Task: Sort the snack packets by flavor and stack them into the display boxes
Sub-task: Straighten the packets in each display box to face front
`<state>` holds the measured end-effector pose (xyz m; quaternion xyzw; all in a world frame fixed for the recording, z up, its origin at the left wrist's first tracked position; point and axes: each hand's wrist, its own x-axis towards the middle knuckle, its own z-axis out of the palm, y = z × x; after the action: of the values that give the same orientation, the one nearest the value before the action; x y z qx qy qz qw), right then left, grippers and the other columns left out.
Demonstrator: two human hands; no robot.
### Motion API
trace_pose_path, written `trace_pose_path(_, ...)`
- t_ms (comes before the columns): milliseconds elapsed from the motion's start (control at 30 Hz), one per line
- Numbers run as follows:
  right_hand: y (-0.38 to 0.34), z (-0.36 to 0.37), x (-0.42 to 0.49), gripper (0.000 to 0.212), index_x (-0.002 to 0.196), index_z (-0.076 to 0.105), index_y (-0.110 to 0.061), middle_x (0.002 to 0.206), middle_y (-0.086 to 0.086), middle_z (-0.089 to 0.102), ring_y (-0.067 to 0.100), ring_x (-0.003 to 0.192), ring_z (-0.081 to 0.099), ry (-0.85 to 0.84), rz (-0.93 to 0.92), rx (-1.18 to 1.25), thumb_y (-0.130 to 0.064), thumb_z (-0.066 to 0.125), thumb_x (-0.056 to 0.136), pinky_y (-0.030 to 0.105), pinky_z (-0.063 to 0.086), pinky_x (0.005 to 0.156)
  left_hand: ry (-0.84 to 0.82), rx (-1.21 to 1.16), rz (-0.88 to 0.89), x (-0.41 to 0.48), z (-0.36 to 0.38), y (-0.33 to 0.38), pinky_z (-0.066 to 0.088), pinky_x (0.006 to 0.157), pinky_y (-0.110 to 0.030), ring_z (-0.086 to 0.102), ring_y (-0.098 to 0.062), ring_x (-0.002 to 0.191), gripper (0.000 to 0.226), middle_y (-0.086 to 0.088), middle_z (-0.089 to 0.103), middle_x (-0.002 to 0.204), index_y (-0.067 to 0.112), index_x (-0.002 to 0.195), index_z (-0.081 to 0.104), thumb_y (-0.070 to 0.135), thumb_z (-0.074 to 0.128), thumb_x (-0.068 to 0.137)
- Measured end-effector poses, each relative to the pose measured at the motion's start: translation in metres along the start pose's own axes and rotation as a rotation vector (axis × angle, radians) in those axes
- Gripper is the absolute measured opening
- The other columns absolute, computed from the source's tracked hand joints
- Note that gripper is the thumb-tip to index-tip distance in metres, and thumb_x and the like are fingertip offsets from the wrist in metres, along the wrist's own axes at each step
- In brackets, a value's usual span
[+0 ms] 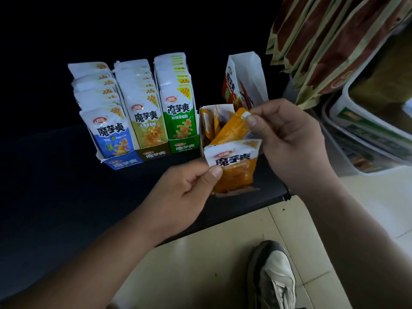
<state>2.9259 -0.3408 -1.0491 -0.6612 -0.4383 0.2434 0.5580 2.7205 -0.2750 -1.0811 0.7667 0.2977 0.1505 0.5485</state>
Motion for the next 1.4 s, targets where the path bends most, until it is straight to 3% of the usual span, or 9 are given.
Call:
trace_pose_path(200, -0.004, -0.002, 0.0, 0.006, 0.1, 0.069, -0.013, 0.088, 0.014, 0.071, 0.028, 0.077, 0.069, 0.01, 0.039, -0.011, -0.018, 0.066, 0.101, 0.027, 0.058, 0.059, -0.12, 0.279, -0.074, 0.004, -0.001, -0.019, 0.046, 0.074, -0.02, 0.059, 0.0, 0.09, 0.04, 0.021, 0.056, 0.093, 0.07, 0.099, 0.063, 0.031, 0.054, 0.105)
trace_pose_path(333, -0.006, 0.0, 0.0, 0.005, 0.099, 0.068, -0.016, 0.089, 0.014, 0.071, 0.024, 0.074, 0.068, 0.06, 0.051, 0.016, -0.019, 0.066, 0.101, 0.025, 0.057, 0.058, -0.09, 0.295, -0.068, 0.0, -0.005, -0.02, 0.049, 0.092, -0.017, 0.058, 0.004, 0.111, 0.052, 0.029, 0.06, 0.117, 0.044, 0.136, 0.063, 0.006, 0.053, 0.103)
trace_pose_path(467, -0.012, 0.002, 0.0, 0.004, 0.098, 0.067, -0.015, 0.087, 0.012, 0.071, 0.016, 0.07, 0.064, 0.11, 0.019, 0.067, -0.017, 0.065, 0.101, 0.022, 0.054, 0.056, 0.025, 0.172, 0.006, -0.001, -0.006, -0.015, 0.045, 0.073, -0.011, 0.064, -0.003, 0.088, 0.051, 0.018, 0.065, 0.104, 0.033, 0.127, 0.071, -0.004, 0.059, 0.094)
trace_pose_path(700, -0.01, 0.003, 0.0, 0.005, 0.097, 0.065, -0.016, 0.091, 0.018, 0.071, 0.028, 0.075, 0.066, 0.11, 0.018, 0.105, -0.016, 0.065, 0.102, 0.028, 0.055, 0.057, -0.055, 0.268, 0.132, -0.005, -0.001, -0.01, 0.044, 0.079, -0.009, 0.062, -0.001, 0.102, 0.027, 0.032, 0.06, 0.104, 0.039, 0.126, 0.072, 0.038, 0.055, 0.105)
trace_pose_path(900, -0.008, 0.002, 0.0, 0.005, 0.097, 0.066, -0.017, 0.092, 0.021, 0.069, 0.023, 0.075, 0.065, 0.113, 0.025, 0.132, -0.016, 0.066, 0.102, 0.026, 0.055, 0.057, -0.058, 0.383, -0.017, 0.002, -0.014, -0.009, 0.052, 0.069, -0.036, 0.06, -0.005, 0.083, 0.051, 0.015, 0.056, 0.087, 0.035, 0.115, 0.072, 0.061, 0.031, 0.102)
trace_pose_path(1133, -0.001, 0.003, -0.002, 0.007, 0.096, 0.065, -0.021, 0.092, 0.019, 0.07, 0.024, 0.074, 0.066, 0.112, 0.04, 0.109, -0.017, 0.065, 0.102, 0.033, 0.058, 0.057, -0.229, 0.385, 0.119, -0.009, -0.011, -0.012, 0.053, 0.08, -0.038, 0.058, -0.003, 0.104, 0.066, 0.021, 0.062, 0.104, 0.033, 0.124, 0.069, 0.075, 0.025, 0.099)
trace_pose_path(1200, -0.002, 0.003, -0.002, 0.009, 0.096, 0.064, -0.021, 0.092, 0.016, 0.071, 0.024, 0.075, 0.065, 0.125, 0.046, 0.153, -0.017, 0.063, 0.103, 0.034, 0.057, 0.057, -0.111, 0.248, 0.072, -0.012, -0.01, -0.013, 0.052, 0.083, -0.039, 0.062, -0.007, 0.1, 0.076, 0.011, 0.068, 0.102, 0.018, 0.111, 0.073, 0.077, 0.026, 0.098)
trace_pose_path(1300, -0.005, 0.008, -0.002, 0.008, 0.098, 0.06, -0.017, 0.089, 0.012, 0.067, 0.026, 0.076, 0.063, 0.125, 0.032, 0.231, -0.014, 0.059, 0.105, 0.038, 0.056, 0.058, 0.29, 0.095, -0.127, -0.003, -0.011, -0.011, 0.055, 0.069, -0.034, 0.066, -0.01, 0.076, 0.033, 0.005, 0.07, 0.083, 0.025, 0.096, 0.07, 0.057, 0.061, 0.094)
trace_pose_path(1400, -0.014, 0.013, -0.003, 0.006, 0.102, 0.06, -0.009, 0.098, 0.03, 0.063, 0.046, 0.089, 0.066, 0.011, 0.019, 0.355, -0.014, 0.058, 0.104, 0.052, 0.059, 0.068, 0.34, -0.273, -0.342, 0.005, -0.017, 0.001, 0.046, 0.057, -0.035, 0.064, -0.024, 0.07, 0.026, -0.004, 0.076, 0.084, 0.029, 0.099, 0.071, 0.054, 0.066, 0.094)
